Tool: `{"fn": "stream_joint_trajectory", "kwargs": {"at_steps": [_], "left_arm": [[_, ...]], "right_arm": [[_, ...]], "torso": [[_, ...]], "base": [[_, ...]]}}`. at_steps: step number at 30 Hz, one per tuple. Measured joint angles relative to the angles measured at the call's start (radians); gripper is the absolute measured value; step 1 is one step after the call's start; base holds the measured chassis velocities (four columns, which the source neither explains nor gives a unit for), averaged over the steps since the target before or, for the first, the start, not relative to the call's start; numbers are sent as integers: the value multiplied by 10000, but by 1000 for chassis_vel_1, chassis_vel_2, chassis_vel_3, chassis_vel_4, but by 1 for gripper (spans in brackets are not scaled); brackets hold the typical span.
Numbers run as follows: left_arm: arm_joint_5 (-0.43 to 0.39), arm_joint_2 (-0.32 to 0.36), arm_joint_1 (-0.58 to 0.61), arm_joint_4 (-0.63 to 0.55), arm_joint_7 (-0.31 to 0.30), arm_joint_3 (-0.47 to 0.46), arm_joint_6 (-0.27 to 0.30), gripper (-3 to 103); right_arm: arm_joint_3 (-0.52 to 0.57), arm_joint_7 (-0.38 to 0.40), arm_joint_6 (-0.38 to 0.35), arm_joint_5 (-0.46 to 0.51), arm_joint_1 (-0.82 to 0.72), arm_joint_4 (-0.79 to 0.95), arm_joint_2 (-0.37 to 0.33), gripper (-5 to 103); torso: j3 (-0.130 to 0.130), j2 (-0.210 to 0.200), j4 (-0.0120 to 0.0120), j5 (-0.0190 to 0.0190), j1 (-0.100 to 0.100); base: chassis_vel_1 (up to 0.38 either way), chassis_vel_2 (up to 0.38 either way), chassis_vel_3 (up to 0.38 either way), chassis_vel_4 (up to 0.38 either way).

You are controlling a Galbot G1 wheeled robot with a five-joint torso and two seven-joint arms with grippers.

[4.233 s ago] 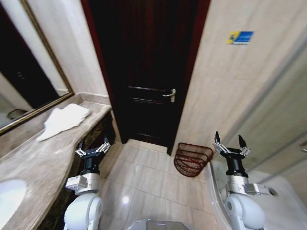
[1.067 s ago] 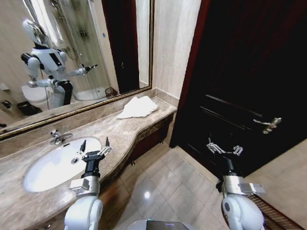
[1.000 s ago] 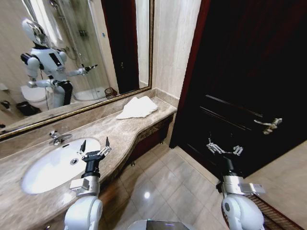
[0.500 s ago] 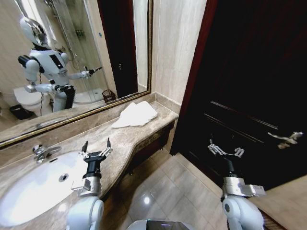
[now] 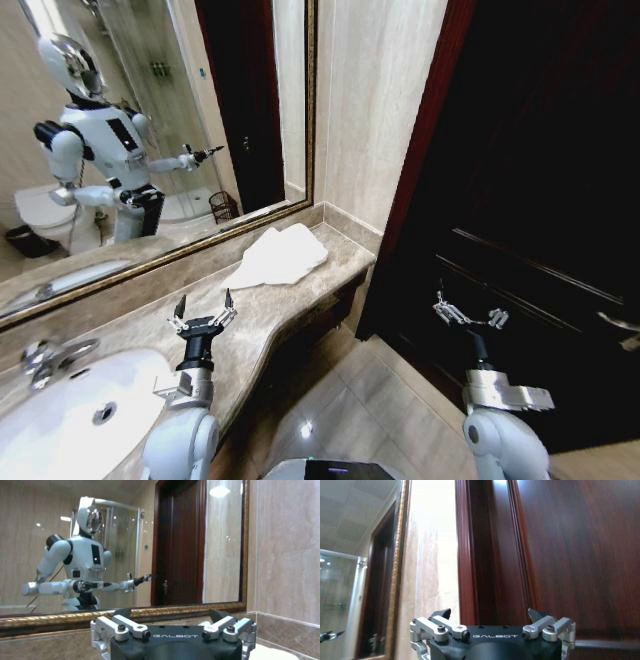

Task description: Discard the used towel into the hamper.

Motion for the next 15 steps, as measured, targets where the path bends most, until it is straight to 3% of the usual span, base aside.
{"fn": "stream_joint_trajectory", "kwargs": {"at_steps": [10, 15], "left_arm": [[-602, 43, -578, 676, 83, 202, 392, 100], [-1063, 1126, -1597, 1800, 245, 589, 598, 100]], "right_arm": [[151, -192, 419, -474, -125, -68, -136, 100], [206, -269, 506, -936, -321, -71, -255, 100]], "torso": [[-2, 1, -4, -9, -5], [-4, 3, 0, -8, -12]], "base": [[-66, 68, 56, -59], [10, -5, -2, 7]]}}
